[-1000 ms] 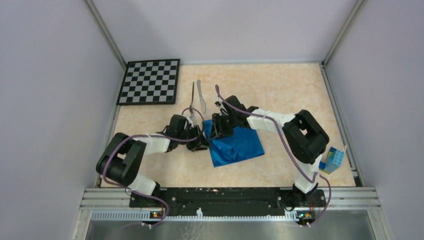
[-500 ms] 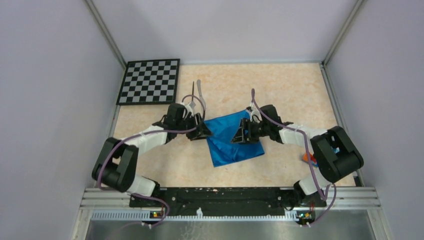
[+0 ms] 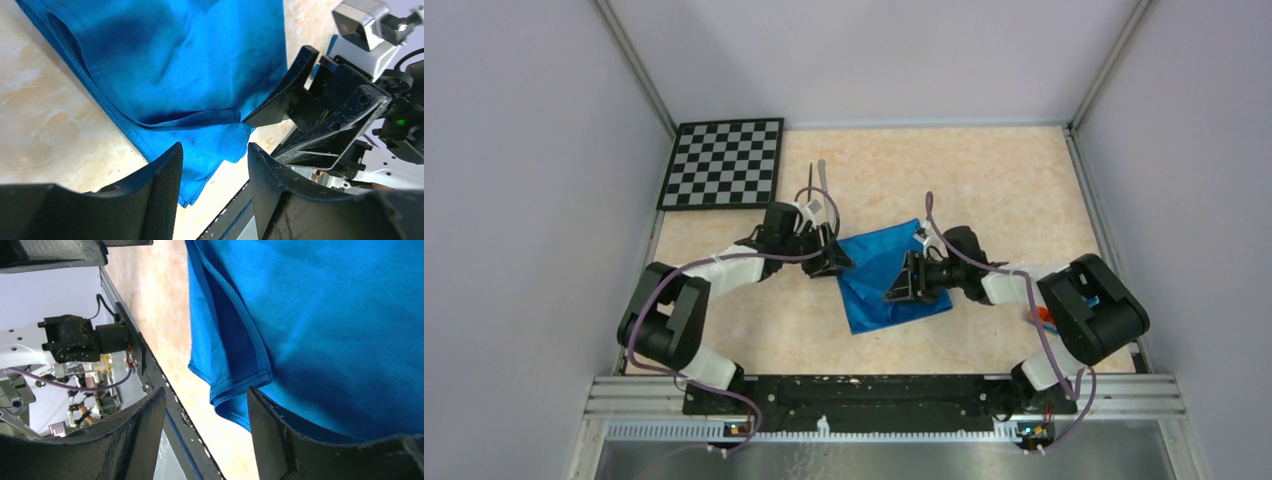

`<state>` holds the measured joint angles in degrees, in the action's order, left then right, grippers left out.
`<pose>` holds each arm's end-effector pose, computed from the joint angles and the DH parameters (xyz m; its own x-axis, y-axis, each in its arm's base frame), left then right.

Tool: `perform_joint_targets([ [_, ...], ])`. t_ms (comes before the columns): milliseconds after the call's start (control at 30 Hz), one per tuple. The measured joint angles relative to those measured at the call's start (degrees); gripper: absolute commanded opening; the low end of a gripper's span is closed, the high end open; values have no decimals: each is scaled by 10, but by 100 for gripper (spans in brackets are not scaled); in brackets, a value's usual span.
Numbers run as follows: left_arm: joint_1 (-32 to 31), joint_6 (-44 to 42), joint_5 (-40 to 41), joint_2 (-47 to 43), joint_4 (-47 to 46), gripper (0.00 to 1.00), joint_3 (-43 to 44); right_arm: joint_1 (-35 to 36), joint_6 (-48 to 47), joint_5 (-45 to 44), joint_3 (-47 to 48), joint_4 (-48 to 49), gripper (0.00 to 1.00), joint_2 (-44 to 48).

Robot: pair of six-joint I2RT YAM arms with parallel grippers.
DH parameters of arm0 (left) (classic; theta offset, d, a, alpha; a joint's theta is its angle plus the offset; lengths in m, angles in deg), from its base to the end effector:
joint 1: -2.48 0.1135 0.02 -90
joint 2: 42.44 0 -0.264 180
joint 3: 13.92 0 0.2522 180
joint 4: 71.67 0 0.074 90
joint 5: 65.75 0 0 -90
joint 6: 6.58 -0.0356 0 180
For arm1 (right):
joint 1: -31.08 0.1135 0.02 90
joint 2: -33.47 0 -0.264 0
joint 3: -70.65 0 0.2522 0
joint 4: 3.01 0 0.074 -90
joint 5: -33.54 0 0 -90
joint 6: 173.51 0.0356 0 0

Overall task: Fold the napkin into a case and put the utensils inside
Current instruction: Smooth out the square-folded napkin at the center of the board.

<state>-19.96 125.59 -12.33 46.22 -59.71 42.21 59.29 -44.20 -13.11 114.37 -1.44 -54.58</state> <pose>0.2689 -0.1340 0.1699 -0.9496 -0.1911 -0.2484 0.0836 0.6094 -0.7884 0.2218 0.1467 0.1333 -0.9620 0.0067 -0.2728 -0.2306 0.5148 0.8257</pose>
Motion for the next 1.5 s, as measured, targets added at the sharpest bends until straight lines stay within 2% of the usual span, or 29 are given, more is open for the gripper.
perform_joint_targets([
  [167, 0, -7, 19, -52, 31, 55, 0, 34, 35, -2, 0, 50, 59, -8],
  [367, 0, -8, 104, -153, 69, 59, -23, 138, 94, -11, 22, 132, 58, -49],
  [467, 1, -1, 122, -199, 66, 58, -54, 136, 110, -6, 19, 155, 60, -48],
  [600, 1, -5, 103, -170, 65, 54, -53, 98, 61, -35, 27, 73, 58, -10],
  [667, 1, -8, 85, -133, 66, 55, -43, 84, 30, -58, 35, 27, 61, 10],
  [767, 0, -11, 64, -90, 65, 56, -33, 71, 7, -78, 34, 0, 59, 38],
  [1000, -1, -15, 49, -86, 61, 57, -26, 78, 11, -89, 5, 30, 55, 22],
  [1167, -1, -19, 56, -91, 63, 57, -25, 144, 56, -76, 7, 102, 49, -54],
  [1267, -1, -19, 55, -89, 62, 49, -25, 173, 99, -49, 8, 172, 45, -90],
  [1367, -1, -21, 47, -54, 64, 27, -1, 149, 122, -29, -10, 219, 38, -85],
  [1433, -1, -28, 45, -8, 62, 17, 32, 112, 118, -27, -16, 206, 33, -71],
  [1500, -1, -35, 48, 35, 61, 11, 63, 85, 96, -33, -13, 169, 31, -49],
])
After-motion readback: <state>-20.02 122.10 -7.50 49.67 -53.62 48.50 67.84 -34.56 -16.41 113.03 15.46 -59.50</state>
